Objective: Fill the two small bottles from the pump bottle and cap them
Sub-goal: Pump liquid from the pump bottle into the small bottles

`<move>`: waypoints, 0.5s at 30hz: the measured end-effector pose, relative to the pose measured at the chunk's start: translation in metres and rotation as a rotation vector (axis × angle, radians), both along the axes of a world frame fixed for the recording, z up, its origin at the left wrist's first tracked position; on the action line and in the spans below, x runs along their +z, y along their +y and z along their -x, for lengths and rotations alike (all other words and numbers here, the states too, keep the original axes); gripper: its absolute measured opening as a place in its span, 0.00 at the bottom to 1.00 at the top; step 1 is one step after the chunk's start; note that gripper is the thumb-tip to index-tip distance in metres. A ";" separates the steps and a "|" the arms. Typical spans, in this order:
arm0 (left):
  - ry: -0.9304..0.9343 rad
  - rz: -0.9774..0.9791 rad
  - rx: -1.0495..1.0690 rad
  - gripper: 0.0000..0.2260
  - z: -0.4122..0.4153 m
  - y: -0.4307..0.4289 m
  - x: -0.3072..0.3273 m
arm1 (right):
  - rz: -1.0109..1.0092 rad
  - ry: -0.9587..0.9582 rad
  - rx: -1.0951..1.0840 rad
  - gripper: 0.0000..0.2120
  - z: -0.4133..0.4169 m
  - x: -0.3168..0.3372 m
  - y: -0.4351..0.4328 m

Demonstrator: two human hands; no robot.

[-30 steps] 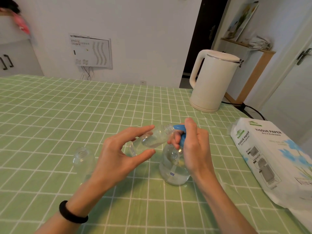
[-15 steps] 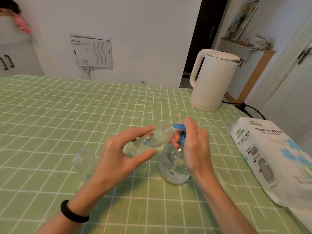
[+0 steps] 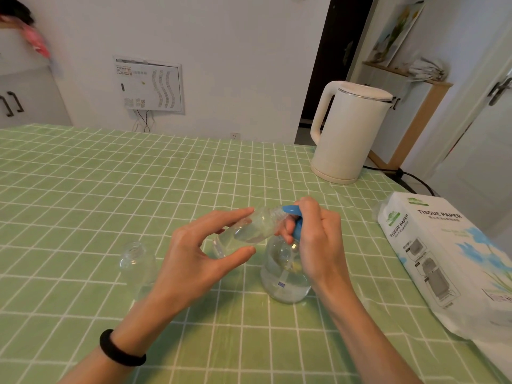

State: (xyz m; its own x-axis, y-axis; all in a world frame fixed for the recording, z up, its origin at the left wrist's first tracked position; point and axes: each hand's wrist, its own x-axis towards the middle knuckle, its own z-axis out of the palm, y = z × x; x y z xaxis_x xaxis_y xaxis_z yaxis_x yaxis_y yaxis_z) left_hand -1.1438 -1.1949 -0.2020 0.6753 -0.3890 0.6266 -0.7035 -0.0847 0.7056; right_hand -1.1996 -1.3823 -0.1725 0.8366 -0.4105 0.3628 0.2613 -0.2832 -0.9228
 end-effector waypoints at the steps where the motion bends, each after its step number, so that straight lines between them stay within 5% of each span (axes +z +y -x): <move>1: -0.001 -0.002 0.003 0.26 0.000 0.000 0.000 | -0.009 -0.004 0.003 0.28 0.000 0.000 0.001; 15: 0.018 -0.011 0.002 0.25 0.001 0.000 0.001 | 0.013 0.017 -0.014 0.25 0.000 0.002 0.001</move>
State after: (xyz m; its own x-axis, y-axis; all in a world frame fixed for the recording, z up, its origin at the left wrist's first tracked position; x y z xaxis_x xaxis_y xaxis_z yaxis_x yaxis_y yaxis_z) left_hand -1.1446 -1.1945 -0.2011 0.6874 -0.3948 0.6096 -0.6902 -0.0939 0.7175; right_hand -1.1999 -1.3815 -0.1708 0.8369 -0.4175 0.3539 0.2415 -0.2985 -0.9233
